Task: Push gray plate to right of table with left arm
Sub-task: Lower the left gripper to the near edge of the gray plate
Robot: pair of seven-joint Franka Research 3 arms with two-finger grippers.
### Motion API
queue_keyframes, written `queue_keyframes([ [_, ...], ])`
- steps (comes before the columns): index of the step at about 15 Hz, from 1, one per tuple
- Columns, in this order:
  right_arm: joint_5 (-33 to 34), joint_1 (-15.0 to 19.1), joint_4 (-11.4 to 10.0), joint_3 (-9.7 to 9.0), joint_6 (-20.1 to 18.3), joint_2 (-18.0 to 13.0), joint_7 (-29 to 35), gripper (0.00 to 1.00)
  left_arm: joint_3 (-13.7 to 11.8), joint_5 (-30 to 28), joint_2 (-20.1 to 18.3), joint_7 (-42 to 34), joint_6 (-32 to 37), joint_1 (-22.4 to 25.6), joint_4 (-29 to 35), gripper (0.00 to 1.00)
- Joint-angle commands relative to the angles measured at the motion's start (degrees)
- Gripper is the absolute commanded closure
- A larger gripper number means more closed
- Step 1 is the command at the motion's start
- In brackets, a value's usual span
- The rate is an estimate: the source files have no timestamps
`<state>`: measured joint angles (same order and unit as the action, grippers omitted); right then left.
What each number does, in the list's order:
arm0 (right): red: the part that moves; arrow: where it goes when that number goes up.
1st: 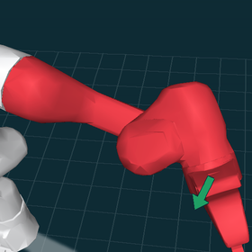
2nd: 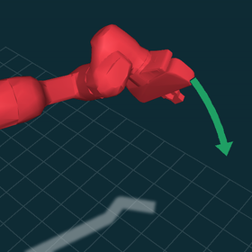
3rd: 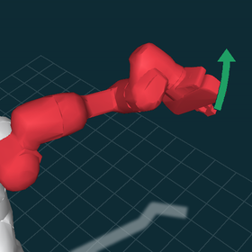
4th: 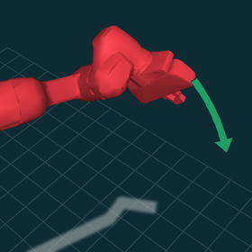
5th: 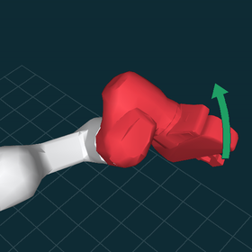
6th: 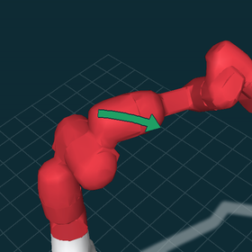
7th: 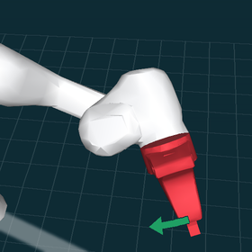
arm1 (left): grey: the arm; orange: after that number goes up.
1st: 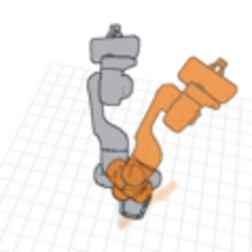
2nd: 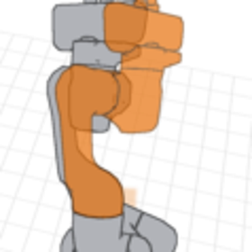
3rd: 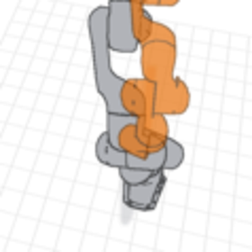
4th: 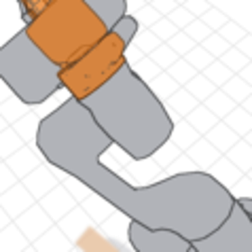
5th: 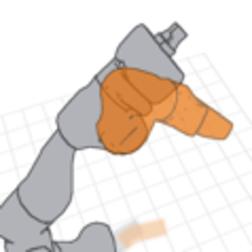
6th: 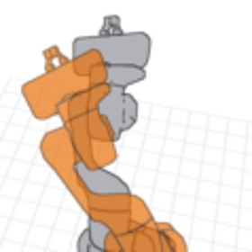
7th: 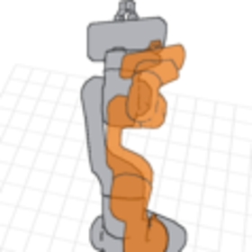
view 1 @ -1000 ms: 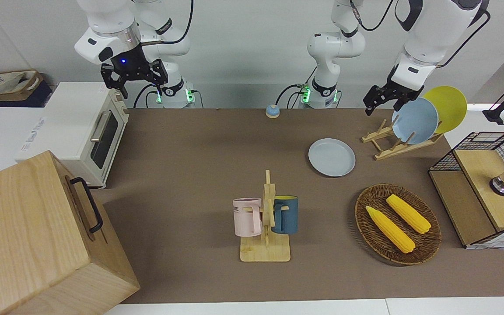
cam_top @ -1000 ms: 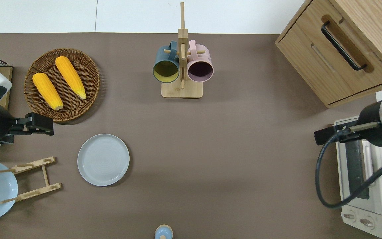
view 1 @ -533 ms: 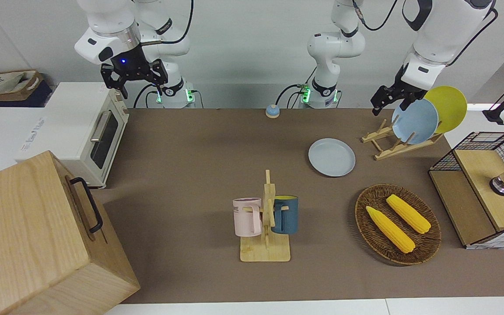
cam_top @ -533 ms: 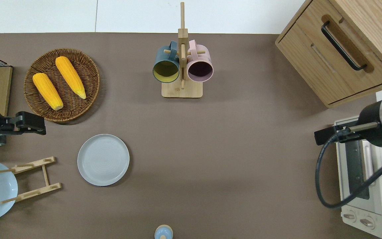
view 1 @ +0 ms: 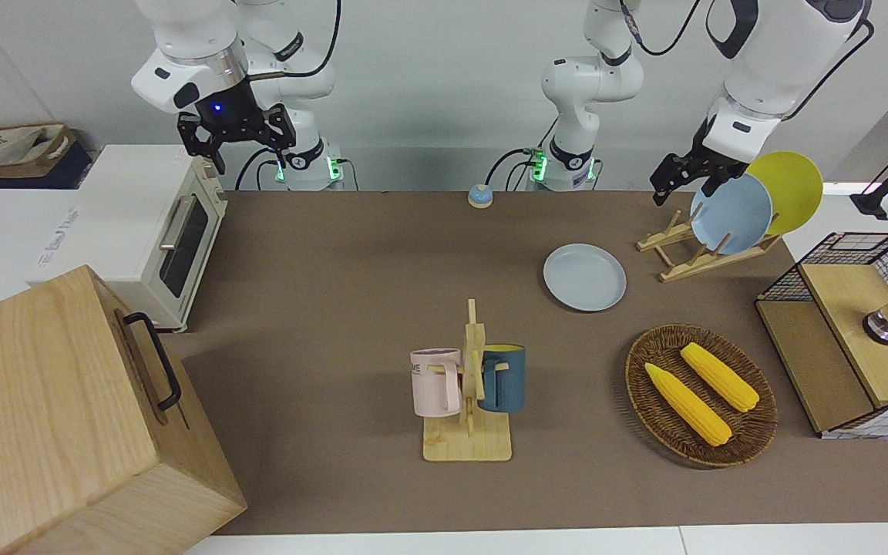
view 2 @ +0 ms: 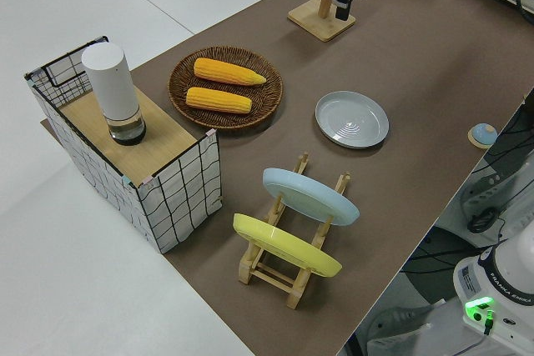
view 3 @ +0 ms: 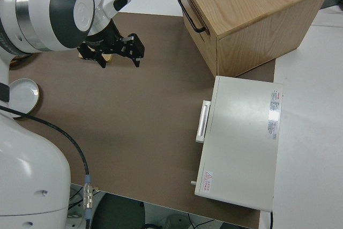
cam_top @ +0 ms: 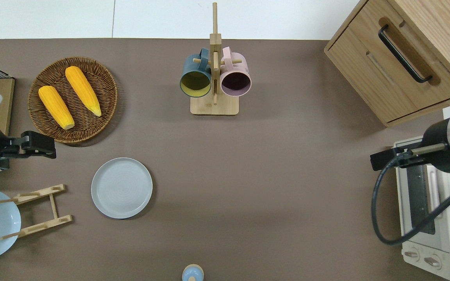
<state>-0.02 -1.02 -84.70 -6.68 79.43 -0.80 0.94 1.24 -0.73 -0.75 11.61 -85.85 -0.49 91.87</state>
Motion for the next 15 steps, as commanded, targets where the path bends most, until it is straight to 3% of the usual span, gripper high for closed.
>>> queue_keyframes([
  [1, -0.3, 1.1, 0.5, -0.79, -0.8, -0.2, 0.7, 0.017, -0.1, 0.4, -0.8, -0.4, -4.3, 0.0, 6.5, 0.00],
  [9, -0.3, 1.1, 0.5, -0.79, -0.8, -0.2, 0.7, 0.017, -0.8, 0.7, -5.6, -1.9, -25.8, 0.1, 31.2, 0.00],
  [15, -0.3, 1.1, 0.5, -0.79, -0.8, -0.2, 0.7, 0.017, -1.6, 0.8, -5.7, -4.3, -40.8, 1.3, 45.1, 0.01],
])
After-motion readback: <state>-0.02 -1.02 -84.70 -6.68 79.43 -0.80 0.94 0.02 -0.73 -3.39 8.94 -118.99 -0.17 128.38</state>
